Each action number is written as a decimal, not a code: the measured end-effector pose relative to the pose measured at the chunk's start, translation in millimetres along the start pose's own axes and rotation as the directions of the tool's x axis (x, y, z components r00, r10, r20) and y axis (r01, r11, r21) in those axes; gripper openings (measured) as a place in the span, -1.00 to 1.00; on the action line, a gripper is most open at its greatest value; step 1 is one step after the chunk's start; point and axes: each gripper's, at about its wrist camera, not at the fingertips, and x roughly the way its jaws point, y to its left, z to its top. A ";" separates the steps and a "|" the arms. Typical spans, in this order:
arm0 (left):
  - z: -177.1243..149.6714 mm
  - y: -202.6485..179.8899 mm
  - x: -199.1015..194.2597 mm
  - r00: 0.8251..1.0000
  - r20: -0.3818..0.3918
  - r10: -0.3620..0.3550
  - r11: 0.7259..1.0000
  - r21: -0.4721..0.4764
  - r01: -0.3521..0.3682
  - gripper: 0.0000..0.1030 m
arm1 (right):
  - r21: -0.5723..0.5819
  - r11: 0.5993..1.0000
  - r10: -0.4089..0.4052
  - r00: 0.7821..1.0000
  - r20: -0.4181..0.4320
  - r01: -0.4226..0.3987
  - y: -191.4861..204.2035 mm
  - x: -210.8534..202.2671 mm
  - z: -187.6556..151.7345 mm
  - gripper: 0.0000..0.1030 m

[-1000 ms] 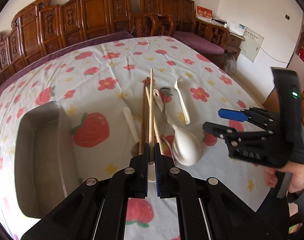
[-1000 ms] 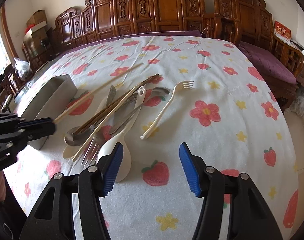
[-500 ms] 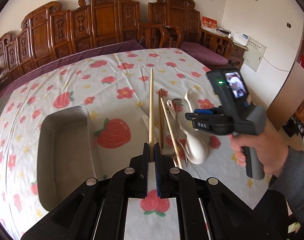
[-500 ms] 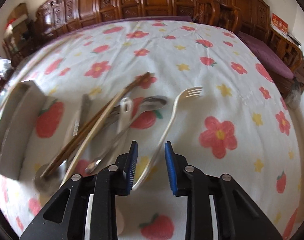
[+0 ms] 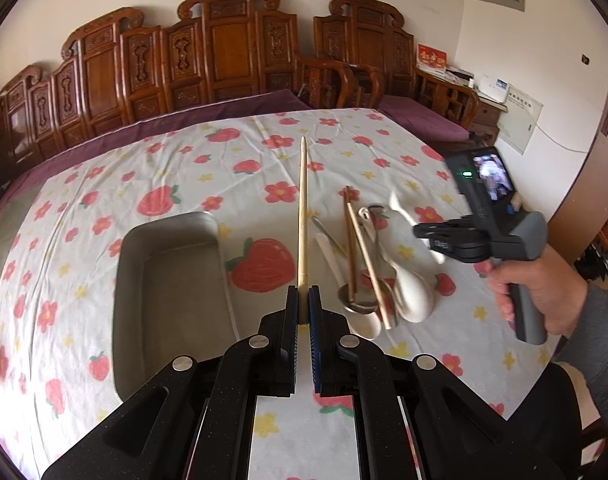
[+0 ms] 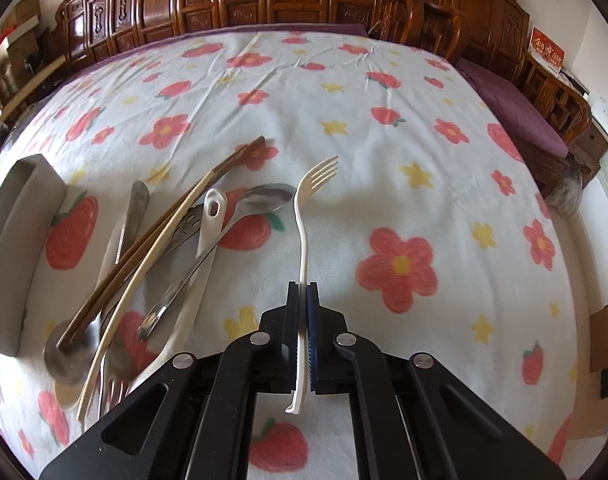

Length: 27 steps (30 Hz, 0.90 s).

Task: Organize utensils
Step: 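Grasp the white plastic fork with the right tool, then carry the chopstick into the metal tray and open the left tool while the right tool drops the fork there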

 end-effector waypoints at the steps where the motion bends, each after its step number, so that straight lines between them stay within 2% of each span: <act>1: -0.2 2.8 -1.1 1.000 0.002 0.004 1.000 -0.003 -0.004 -0.92 | -0.002 1.000 0.005 1.000 0.007 -0.005 -0.4 -5.4 -0.7 -0.92; 7: -7.8 23.9 -11.8 0.999 0.012 0.037 0.999 -0.034 -0.036 -0.92 | -0.052 0.998 0.050 0.997 0.062 -0.047 19.5 -41.0 -1.6 -0.92; 13: -17.3 47.9 -15.8 0.997 0.004 0.073 0.995 -0.071 -0.073 -0.92 | -0.133 0.983 0.139 0.984 0.107 -0.124 69.9 -74.0 -1.3 -0.92; 27: -38.9 97.4 -1.6 0.990 -0.056 0.127 0.981 -0.143 -0.134 -0.92 | -0.203 0.937 0.311 0.943 0.118 -0.283 164.9 -104.2 -2.0 -0.91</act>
